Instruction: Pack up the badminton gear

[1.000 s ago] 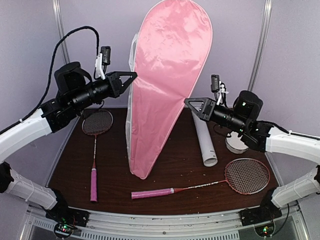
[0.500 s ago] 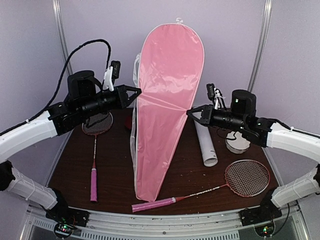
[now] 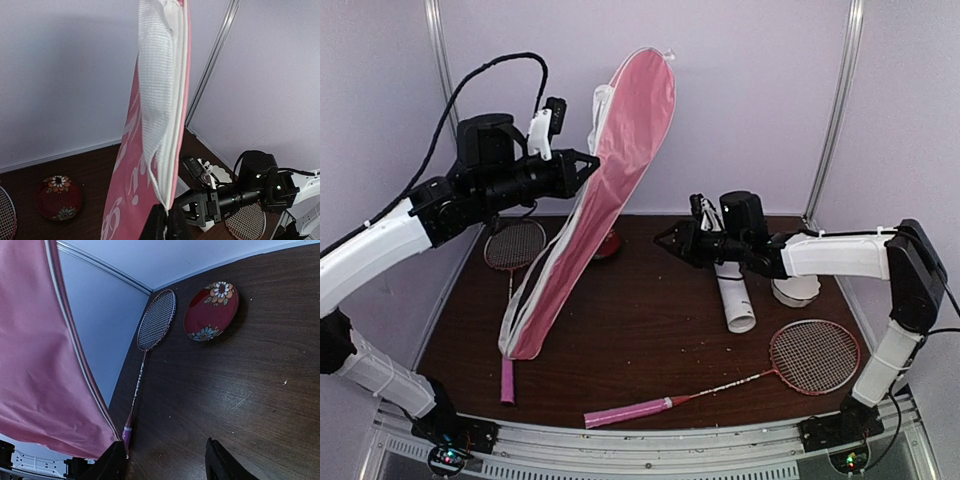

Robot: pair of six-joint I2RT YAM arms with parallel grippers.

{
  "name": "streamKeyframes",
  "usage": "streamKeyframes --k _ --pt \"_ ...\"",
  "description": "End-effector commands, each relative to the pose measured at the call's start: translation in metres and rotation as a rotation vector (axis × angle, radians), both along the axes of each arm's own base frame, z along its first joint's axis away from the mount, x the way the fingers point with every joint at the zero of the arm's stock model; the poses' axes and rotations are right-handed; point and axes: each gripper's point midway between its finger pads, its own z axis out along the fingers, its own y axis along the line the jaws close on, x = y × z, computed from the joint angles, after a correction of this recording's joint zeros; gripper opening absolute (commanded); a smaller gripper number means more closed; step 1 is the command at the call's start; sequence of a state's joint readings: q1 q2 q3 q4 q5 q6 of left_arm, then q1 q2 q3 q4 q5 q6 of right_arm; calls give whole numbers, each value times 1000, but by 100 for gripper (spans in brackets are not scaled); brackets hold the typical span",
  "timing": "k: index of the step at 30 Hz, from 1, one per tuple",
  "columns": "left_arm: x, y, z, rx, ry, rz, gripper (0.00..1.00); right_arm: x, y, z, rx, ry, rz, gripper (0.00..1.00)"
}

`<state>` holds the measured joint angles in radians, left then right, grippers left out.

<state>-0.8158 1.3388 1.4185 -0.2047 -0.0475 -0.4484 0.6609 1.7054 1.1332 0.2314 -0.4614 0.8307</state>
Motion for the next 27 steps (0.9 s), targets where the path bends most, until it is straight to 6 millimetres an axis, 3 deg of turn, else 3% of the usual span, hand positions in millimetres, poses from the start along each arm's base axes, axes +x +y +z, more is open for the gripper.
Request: streamKeyframes --k 1,7,10,12,18,23,27 --pt "23 -14 -44 123 52 102 0 -7 -21 -11 -44 6 -25 59" --pt "54 -54 -157 346 219 213 0 -23 -59 -52 -99 69 -45 64" --pt "61 -75 -190 339 288 196 0 -23 -69 -67 -118 91 -56 63" --pt "66 -75 -193 318 291 225 0 -22 -71 -73 -139 98 -57 58" --pt "78 -48 -169 402 194 342 0 -5 -56 -89 -137 121 -45 45" --pt "78 -43 -183 464 202 351 0 25 -21 -92 -106 124 -19 32" --pt "74 -59 -188 427 218 286 0 48 9 -98 -97 130 3 32"
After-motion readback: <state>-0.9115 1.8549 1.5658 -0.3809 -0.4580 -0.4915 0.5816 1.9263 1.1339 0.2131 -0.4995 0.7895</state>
